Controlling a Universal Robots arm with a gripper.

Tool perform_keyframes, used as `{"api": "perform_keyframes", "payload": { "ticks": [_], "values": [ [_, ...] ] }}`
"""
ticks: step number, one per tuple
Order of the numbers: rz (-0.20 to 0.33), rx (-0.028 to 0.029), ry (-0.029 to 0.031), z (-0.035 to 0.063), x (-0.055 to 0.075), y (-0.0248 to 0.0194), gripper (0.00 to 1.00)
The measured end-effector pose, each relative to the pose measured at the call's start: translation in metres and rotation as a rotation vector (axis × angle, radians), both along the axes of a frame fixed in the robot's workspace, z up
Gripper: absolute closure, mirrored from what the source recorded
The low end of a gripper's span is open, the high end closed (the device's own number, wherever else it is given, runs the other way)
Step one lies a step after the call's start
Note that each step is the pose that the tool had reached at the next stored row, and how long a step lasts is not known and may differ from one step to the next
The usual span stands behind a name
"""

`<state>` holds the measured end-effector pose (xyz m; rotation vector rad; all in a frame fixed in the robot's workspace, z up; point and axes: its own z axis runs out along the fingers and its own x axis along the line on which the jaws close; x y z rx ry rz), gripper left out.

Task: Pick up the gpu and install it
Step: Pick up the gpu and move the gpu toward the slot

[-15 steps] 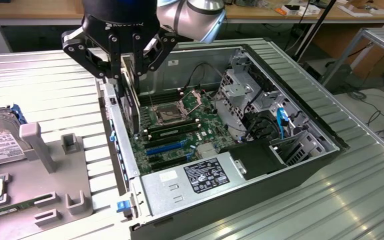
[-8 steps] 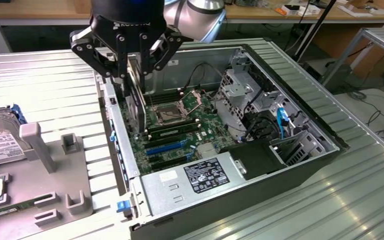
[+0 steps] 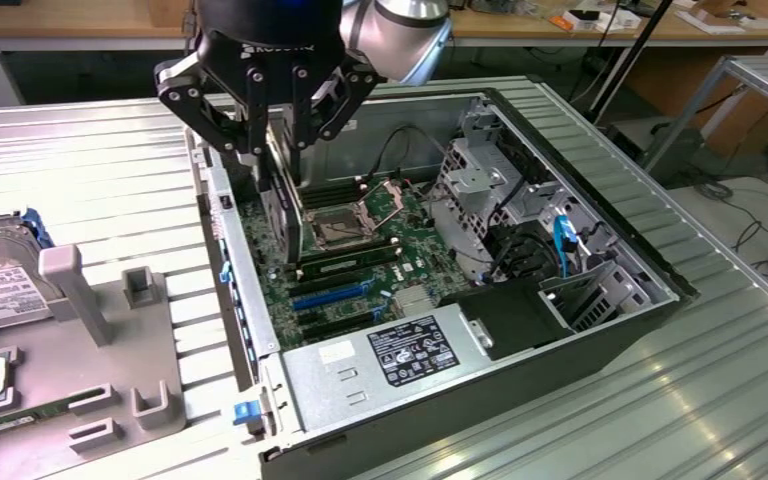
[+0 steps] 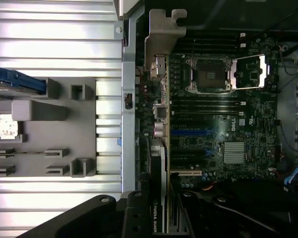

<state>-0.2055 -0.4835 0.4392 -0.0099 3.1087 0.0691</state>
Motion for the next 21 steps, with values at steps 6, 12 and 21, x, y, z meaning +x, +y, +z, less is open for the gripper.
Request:
{"api": "perform_keyframes", "payload": {
  "ticks": [6,12,21],
  "values": [
    [0.000,0.0000,0.0001,0.0000,0.006,0.0000,0.73],
    [0.000,0.0000,0.0000,0.0000,0.012,0.0000,0.73],
    [0.000,0.0001,0.0000,0.0000,0.021,0.0000,0.73]
  ]
}}
